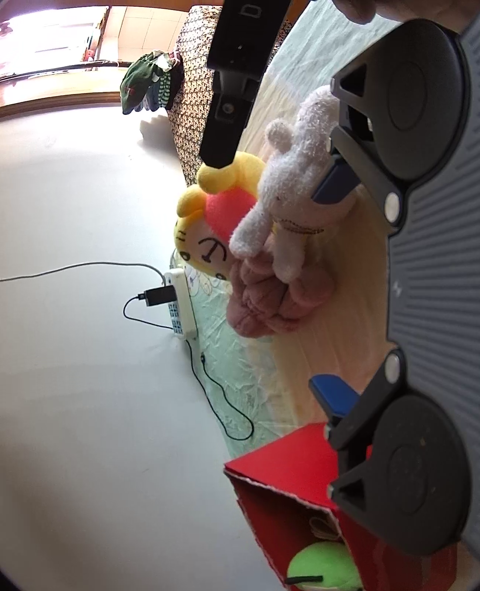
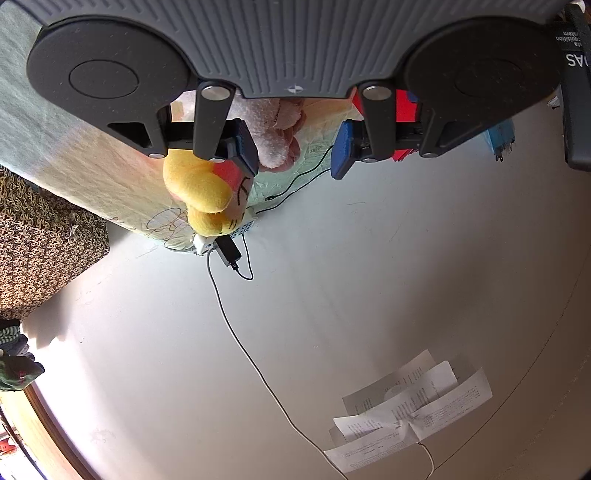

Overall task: Organize objects
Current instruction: 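Lower the right gripper onto the white bunny with blue checked ears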

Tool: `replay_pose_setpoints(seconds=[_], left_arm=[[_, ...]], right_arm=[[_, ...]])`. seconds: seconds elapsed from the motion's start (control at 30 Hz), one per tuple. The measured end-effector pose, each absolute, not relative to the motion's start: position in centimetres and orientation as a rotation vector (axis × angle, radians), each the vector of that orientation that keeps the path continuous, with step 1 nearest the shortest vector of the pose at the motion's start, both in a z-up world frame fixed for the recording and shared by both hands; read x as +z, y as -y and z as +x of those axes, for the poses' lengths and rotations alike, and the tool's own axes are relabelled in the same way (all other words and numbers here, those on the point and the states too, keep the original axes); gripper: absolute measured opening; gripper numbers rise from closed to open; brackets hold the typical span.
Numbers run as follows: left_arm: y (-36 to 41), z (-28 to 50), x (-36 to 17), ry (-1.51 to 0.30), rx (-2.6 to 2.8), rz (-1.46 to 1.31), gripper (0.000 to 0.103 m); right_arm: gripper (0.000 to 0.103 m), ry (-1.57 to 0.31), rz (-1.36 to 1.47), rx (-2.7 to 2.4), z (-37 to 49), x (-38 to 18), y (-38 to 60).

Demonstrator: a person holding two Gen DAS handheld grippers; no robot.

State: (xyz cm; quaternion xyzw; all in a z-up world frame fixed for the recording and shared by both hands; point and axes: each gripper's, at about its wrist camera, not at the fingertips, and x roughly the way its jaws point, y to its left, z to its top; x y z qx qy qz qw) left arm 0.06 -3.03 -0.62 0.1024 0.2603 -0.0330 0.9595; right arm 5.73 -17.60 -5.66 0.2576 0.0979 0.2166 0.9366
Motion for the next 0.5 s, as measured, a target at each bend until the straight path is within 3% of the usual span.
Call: replay_pose_setpoints(seconds=[0.23, 0.5], left_arm=[[3.2, 2.8, -2.3, -0.575, -0.123, 0.258, 0.099], [1.2, 3.5, -3.4, -0.611, -0.241, 0.133, 0.099]], right_arm=[[0.037, -0.249, 0.596, 0.384, 7.7, -7.5, 19.8], [0.026, -0.357, 0.711, 0.410, 10.5, -9.8, 20.9]])
